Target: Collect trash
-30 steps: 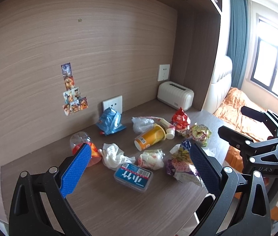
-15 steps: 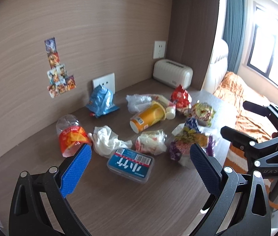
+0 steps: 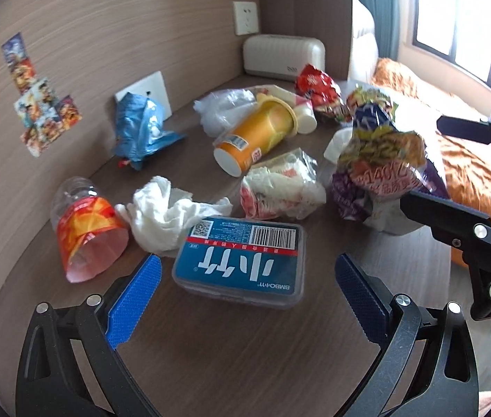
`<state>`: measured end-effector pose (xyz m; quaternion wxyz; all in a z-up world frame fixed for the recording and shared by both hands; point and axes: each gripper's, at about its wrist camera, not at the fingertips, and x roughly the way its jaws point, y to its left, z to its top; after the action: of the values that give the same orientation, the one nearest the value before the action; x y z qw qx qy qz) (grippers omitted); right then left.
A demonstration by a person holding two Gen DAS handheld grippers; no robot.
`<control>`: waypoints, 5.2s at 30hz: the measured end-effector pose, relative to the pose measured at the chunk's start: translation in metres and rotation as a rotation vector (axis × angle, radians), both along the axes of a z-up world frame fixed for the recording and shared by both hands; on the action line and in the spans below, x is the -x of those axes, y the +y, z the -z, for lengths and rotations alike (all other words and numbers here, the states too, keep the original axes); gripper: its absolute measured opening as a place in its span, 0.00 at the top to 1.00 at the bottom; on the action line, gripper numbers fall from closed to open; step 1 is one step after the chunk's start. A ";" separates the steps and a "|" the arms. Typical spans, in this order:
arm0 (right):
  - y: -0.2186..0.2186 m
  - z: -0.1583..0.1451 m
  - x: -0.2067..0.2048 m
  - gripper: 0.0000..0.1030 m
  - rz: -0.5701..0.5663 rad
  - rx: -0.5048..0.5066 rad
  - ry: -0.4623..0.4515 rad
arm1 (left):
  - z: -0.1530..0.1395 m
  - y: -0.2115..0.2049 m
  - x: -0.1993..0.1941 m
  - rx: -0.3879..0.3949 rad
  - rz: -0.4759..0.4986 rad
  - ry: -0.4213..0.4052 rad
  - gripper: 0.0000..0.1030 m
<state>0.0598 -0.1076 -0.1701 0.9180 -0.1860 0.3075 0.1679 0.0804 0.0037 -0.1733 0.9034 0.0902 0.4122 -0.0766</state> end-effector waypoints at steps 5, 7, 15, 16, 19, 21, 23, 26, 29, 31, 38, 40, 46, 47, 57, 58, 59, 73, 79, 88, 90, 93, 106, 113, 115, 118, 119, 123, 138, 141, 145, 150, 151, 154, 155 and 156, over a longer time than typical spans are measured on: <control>0.006 0.009 -0.001 0.03 0.020 0.039 -0.015 | 0.013 0.000 -0.011 -0.016 0.056 0.024 0.04; 0.010 0.011 -0.001 0.03 0.029 0.067 -0.036 | 0.018 0.000 -0.014 -0.021 0.067 0.043 0.04; 0.019 0.017 0.000 0.31 0.018 0.129 -0.076 | 0.023 0.001 -0.012 -0.028 0.044 0.015 0.14; 0.020 0.017 0.000 0.32 0.007 0.135 -0.072 | 0.022 0.001 -0.010 -0.029 0.043 0.009 0.14; 0.022 0.013 0.002 0.43 -0.026 0.126 -0.053 | 0.018 0.003 -0.003 -0.031 0.031 0.003 0.14; 0.024 0.008 0.003 0.53 -0.048 0.120 -0.051 | 0.014 0.007 0.002 -0.024 0.014 0.000 0.14; 0.024 0.003 0.004 0.57 -0.065 0.099 -0.037 | 0.009 0.010 0.005 -0.012 -0.005 -0.001 0.14; 0.023 0.002 0.001 0.58 -0.088 0.082 -0.009 | 0.006 0.014 0.009 0.003 -0.036 0.000 0.14; 0.021 -0.001 0.002 0.60 -0.091 0.086 -0.026 | 0.003 0.016 0.015 -0.002 -0.068 -0.002 0.14; 0.017 -0.010 0.002 0.59 -0.088 0.059 -0.033 | -0.003 0.016 0.020 -0.002 -0.079 -0.012 0.14; -0.002 -0.047 0.008 0.59 -0.087 -0.004 -0.077 | -0.029 0.007 0.036 0.014 -0.094 -0.043 0.14; -0.009 -0.056 0.014 0.59 -0.084 -0.007 -0.096 | -0.036 -0.003 0.038 0.018 -0.073 -0.054 0.14; -0.059 -0.075 0.034 0.59 0.009 -0.010 -0.114 | -0.049 -0.062 0.037 0.054 0.070 -0.076 0.14; -0.073 -0.076 0.037 0.59 0.042 -0.010 -0.109 | -0.049 -0.077 0.036 0.061 0.107 -0.078 0.14; -0.210 -0.052 0.061 0.59 0.409 0.005 -0.010 | -0.015 -0.227 0.032 0.147 0.475 -0.023 0.14; -0.219 -0.048 0.062 0.59 0.435 0.002 -0.004 | -0.007 -0.245 0.031 0.154 0.515 -0.006 0.14; -0.234 -0.040 0.062 0.59 0.469 -0.005 0.009 | 0.000 -0.257 0.031 0.158 0.542 0.007 0.14; -0.339 0.125 0.015 0.58 0.603 -0.012 0.217 | 0.200 -0.400 -0.017 0.140 0.677 0.279 0.14; -0.365 0.203 -0.012 0.54 0.583 -0.006 0.321 | 0.283 -0.427 -0.031 0.123 0.695 0.318 0.10; -0.371 0.262 -0.023 0.05 0.540 0.007 0.434 | 0.335 -0.429 -0.042 0.071 0.684 0.343 0.05; -0.370 0.257 -0.026 0.05 0.532 -0.004 0.430 | 0.332 -0.430 -0.042 0.070 0.680 0.342 0.05; -0.367 0.242 -0.033 0.05 0.533 -0.016 0.415 | 0.319 -0.428 -0.043 0.074 0.667 0.323 0.05; -0.333 0.122 -0.030 0.05 0.482 -0.009 0.259 | 0.185 -0.377 -0.033 0.124 0.538 0.137 0.05; -0.303 0.051 -0.027 0.04 0.403 -0.022 0.144 | 0.112 -0.336 -0.014 0.165 0.437 0.019 0.05; -0.290 0.034 -0.026 0.04 0.373 -0.016 0.110 | 0.099 -0.324 -0.008 0.168 0.415 -0.008 0.05; -0.273 0.014 -0.024 0.04 0.316 -0.042 0.077 | 0.078 -0.303 0.003 0.168 0.373 -0.059 0.05; -0.268 0.009 -0.024 0.04 0.299 -0.050 0.068 | 0.073 -0.297 0.006 0.164 0.359 -0.072 0.05; -0.240 -0.010 -0.025 0.04 0.210 -0.087 0.052 | 0.052 -0.273 0.013 0.127 0.287 -0.107 0.05; -0.134 -0.046 -0.045 0.04 -0.102 -0.130 0.028 | 0.007 -0.153 0.025 0.018 -0.107 -0.199 0.05; -0.115 -0.043 -0.050 0.04 -0.103 -0.125 0.033 | 0.006 -0.123 0.023 0.007 -0.140 -0.202 0.05; -0.094 -0.036 -0.058 0.04 -0.083 -0.135 0.071 | 0.006 -0.087 0.011 -0.009 -0.165 -0.206 0.05; -0.068 -0.020 -0.067 0.04 -0.054 -0.100 0.092 | 0.015 -0.053 -0.015 -0.008 -0.161 -0.178 0.05; -0.065 -0.016 -0.069 0.04 -0.044 -0.101 0.103 | 0.018 -0.049 -0.020 -0.010 -0.152 -0.171 0.05; -0.056 -0.003 -0.078 0.04 -0.011 -0.102 0.131 | 0.030 -0.039 -0.034 -0.008 -0.128 -0.137 0.05; -0.054 0.002 -0.080 0.04 0.000 -0.104 0.140 | 0.035 -0.035 -0.040 -0.002 -0.119 -0.119 0.05; -0.052 0.007 -0.082 0.04 0.010 -0.103 0.149 | 0.038 -0.034 -0.043 0.002 -0.115 -0.105 0.05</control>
<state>0.1420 -0.1596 -0.1767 0.9017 -0.1241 0.3668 0.1922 0.1238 -0.0298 -0.2117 0.9267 0.0693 0.3688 -0.0201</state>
